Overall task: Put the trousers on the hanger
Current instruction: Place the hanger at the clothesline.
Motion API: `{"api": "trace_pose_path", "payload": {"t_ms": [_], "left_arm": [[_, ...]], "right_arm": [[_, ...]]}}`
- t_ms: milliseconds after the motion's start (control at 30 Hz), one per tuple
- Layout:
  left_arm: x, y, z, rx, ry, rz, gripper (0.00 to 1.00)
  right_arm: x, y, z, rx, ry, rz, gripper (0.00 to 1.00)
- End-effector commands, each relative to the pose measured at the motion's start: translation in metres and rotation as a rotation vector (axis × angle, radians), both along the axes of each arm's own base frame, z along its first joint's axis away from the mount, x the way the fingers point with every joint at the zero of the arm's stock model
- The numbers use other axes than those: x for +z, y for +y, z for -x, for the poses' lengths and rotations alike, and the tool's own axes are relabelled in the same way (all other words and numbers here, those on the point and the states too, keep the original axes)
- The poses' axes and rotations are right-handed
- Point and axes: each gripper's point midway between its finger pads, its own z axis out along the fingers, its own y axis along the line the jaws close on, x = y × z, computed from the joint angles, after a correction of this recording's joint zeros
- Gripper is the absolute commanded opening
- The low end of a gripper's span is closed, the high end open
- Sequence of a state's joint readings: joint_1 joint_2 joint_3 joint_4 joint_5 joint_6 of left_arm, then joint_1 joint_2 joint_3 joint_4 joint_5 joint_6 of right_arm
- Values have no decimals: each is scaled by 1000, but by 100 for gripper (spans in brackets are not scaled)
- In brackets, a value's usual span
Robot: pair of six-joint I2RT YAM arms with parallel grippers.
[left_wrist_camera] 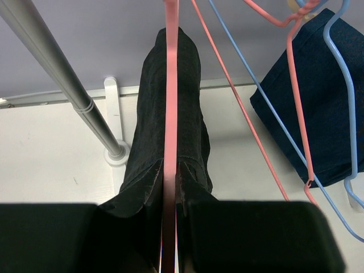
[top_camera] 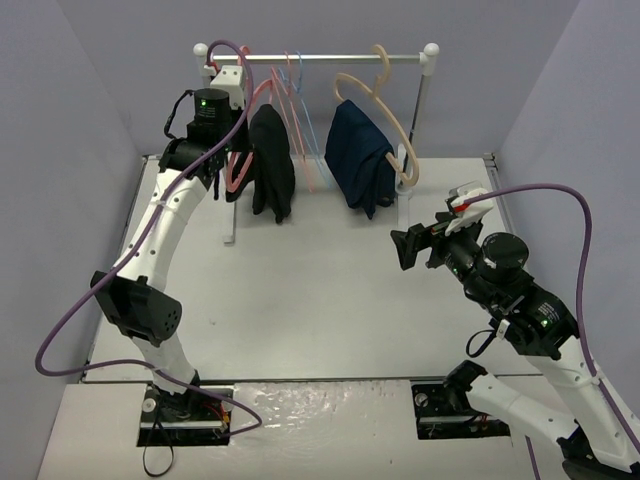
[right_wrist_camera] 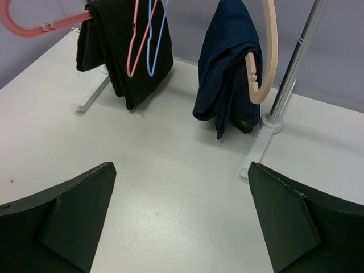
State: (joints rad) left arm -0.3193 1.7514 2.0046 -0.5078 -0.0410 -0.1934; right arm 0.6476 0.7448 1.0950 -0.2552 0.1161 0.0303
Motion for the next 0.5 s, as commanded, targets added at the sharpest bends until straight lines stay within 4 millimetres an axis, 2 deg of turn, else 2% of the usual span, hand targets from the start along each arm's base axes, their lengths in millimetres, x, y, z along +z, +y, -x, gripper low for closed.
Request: {"api": "trace_pose_path", "payload": {"t_ms": [0,33,67,167,233,367,467], "left_arm": [[84,6,20,6,-218,89,26],[86,9,23,13,-221,84,37],[89,14,27,26,-225,75,58],[97,28,42,56,-230,67,75],[100,39,53,79,-229,59,82],[96,62,89,127,-204,31,87],[74,80,124,163,-161,0,89]], "right_arm": [[15,-7,-6,-48,-44,-28,100],[16,-9,-6,-57,-47,-24,100],[18,-14,-5,-76,-51,-19,100],[24,-24,-5,-118,-62,-6,100],[27,-32,-6,-163,-66,-4,100],[31,-46,-6,-230,-70,2,100],[29,-52,-6,-262,-64,12,100]]}}
